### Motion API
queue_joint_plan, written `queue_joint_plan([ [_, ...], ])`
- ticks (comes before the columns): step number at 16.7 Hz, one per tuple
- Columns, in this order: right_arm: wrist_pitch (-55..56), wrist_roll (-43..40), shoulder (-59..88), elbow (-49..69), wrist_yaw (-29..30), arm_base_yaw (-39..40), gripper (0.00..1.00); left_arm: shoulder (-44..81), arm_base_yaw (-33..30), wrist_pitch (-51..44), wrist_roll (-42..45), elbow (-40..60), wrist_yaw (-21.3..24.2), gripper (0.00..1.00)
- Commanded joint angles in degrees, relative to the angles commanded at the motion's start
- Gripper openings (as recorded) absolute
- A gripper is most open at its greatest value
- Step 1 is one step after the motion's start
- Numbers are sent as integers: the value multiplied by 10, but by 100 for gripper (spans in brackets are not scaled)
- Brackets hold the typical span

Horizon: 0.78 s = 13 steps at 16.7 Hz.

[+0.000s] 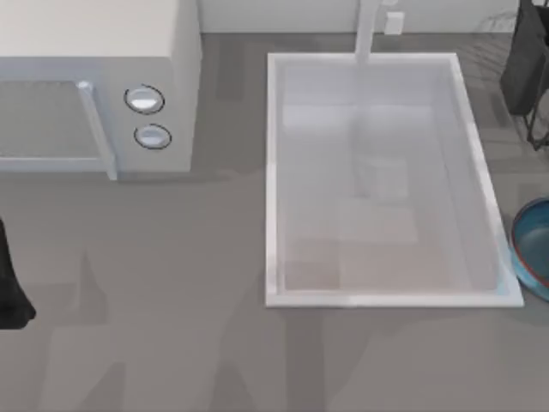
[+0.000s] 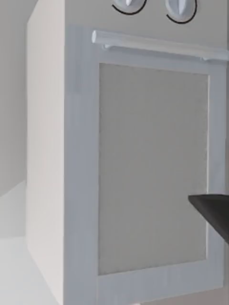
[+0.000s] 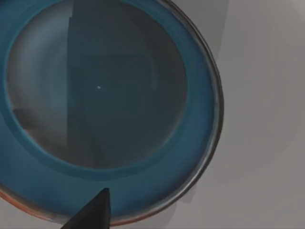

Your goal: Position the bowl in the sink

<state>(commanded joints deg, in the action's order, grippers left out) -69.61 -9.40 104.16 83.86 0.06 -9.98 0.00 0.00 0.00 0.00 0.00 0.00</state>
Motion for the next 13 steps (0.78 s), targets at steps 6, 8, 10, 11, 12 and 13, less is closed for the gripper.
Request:
queue_joint_plan([
  [6,127,2,36,-87,0,-1,100,0,0,0,0,0,0,100],
  [8,180,2,52,-122,0,-1,100,0,0,0,0,0,0,100],
  [10,209,2,63,-145,0,-1,100,0,0,0,0,0,0,100],
  [11,214,2,65,-149,0,-1,100,0,0,0,0,0,0,100],
  [12,214,2,65,-149,0,-1,100,0,0,0,0,0,0,100],
  [13,214,2,65,-149,0,-1,100,0,0,0,0,0,0,100],
])
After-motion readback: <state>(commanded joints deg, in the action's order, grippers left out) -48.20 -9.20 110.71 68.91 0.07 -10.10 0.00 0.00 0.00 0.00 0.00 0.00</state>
